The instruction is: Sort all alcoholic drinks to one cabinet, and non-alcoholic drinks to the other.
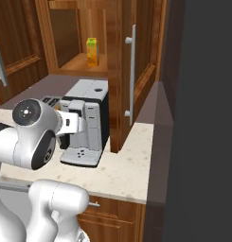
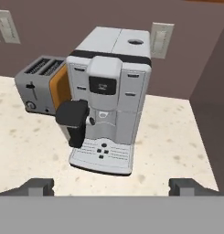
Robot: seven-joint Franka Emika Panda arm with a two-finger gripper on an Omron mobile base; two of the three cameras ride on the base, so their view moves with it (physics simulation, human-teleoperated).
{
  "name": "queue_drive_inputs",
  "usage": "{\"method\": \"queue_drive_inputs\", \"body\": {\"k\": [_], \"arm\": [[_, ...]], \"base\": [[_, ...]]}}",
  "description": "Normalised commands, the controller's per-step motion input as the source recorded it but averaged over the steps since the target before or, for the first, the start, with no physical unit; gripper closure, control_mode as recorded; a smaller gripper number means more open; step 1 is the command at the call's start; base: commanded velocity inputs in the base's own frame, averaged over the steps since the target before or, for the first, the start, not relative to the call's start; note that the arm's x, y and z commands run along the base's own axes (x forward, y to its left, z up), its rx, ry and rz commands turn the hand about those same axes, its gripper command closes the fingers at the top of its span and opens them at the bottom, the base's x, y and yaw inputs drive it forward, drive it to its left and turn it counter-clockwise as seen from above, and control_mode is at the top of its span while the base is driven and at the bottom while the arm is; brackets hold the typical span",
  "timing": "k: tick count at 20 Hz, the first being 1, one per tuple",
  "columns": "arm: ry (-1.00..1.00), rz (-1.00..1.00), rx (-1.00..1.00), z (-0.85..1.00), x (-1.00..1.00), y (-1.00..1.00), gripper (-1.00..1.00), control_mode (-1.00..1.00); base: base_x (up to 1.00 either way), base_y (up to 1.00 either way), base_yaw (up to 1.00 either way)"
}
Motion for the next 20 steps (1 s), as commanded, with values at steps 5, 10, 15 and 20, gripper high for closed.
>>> {"method": "queue_drive_inputs", "body": {"k": [5,10,15,20], "arm": [[0.01,0.00,0.00,-0.05,-0.10,0.00,-1.00,1.00],[0.00,0.00,0.00,0.00,0.00,0.00,-1.00,1.00],[0.00,0.00,0.00,0.00,0.00,0.00,-1.00,1.00],[0.00,0.00,0.00,0.00,0.00,0.00,-1.00,1.00]], "base": [[-0.59,0.00,0.00],[-0.75,0.25,0.00],[-0.13,0.85,0.00],[-0.01,0.86,0.00]]}}
